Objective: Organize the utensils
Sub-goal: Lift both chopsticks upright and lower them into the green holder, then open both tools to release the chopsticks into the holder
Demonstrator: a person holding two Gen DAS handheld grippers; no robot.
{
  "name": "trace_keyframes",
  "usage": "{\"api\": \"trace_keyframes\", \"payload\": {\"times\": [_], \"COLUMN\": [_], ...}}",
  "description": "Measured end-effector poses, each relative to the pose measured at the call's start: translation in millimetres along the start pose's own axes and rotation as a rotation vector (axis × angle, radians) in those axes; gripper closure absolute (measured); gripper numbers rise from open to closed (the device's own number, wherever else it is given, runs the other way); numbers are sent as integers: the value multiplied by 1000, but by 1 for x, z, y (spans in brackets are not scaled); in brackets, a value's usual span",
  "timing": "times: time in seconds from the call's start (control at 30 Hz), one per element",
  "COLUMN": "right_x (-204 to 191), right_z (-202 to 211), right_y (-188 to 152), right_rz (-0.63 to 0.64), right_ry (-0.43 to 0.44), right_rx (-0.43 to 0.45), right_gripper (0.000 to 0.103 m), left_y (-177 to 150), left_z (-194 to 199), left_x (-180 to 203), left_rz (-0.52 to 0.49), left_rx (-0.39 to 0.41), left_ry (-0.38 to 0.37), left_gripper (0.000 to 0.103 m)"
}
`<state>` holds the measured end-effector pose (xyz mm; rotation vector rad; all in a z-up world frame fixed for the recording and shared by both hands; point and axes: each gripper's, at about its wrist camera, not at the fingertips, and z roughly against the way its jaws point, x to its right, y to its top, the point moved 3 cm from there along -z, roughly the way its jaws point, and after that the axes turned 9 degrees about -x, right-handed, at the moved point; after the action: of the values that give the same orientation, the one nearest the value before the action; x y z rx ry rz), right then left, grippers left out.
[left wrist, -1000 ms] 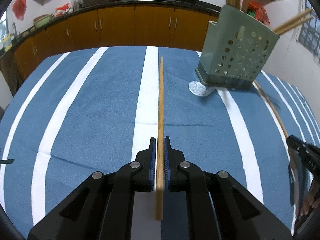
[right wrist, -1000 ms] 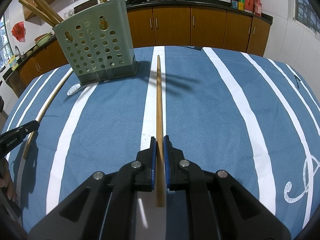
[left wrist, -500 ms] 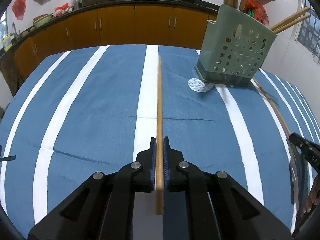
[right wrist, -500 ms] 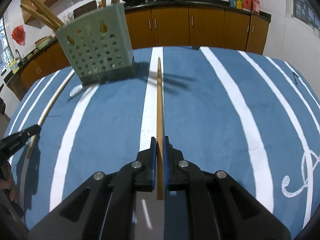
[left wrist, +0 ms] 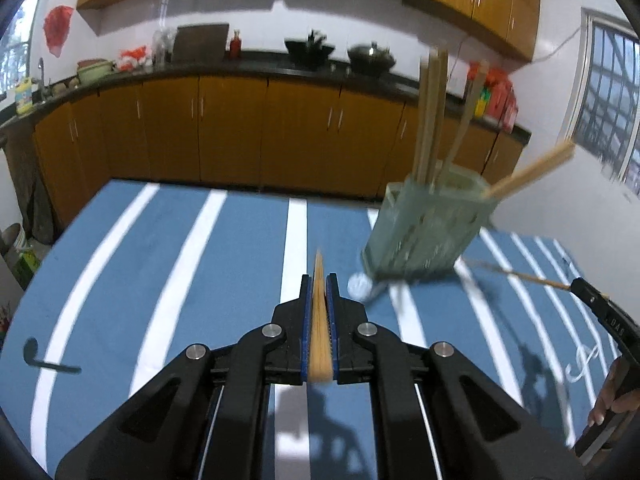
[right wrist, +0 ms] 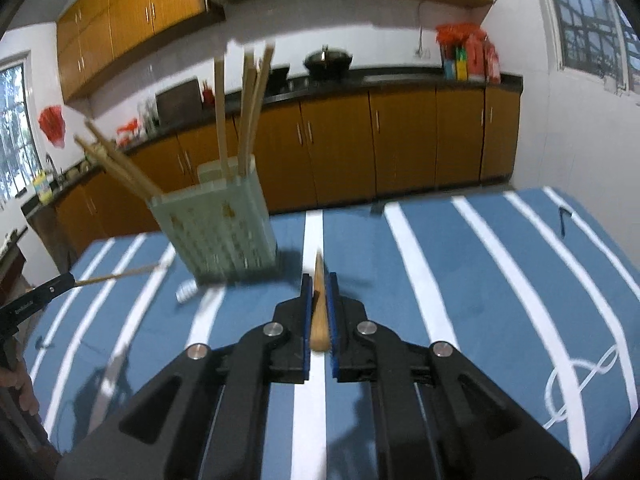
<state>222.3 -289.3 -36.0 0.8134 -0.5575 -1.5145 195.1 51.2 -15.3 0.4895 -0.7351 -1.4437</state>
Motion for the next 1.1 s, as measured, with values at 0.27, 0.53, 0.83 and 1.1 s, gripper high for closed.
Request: {"api": "trace_keyframes", "payload": {"times": [0.27,0.53,0.83,1.1], "right_x": [1,-6,-32,-49], "right_z": [28,64,109,110], "right_y": [31,65,102,128], "right_rz": [-19,-59,-28,0], "right_ry": [25,188,276,218], "right_rx": [102,172,324,431], "right_gripper": [95,95,95,95], "left_y": [32,49,80,119], "left_z": [29,60,89,93], "left_x": [6,27,74,90], "left_rz": [-26,-82,-132,-85], "left_rx": [79,134,275,424], "left_ry": [-24,-84,-163,-147], "left_gripper": [96,96,96,96]}}
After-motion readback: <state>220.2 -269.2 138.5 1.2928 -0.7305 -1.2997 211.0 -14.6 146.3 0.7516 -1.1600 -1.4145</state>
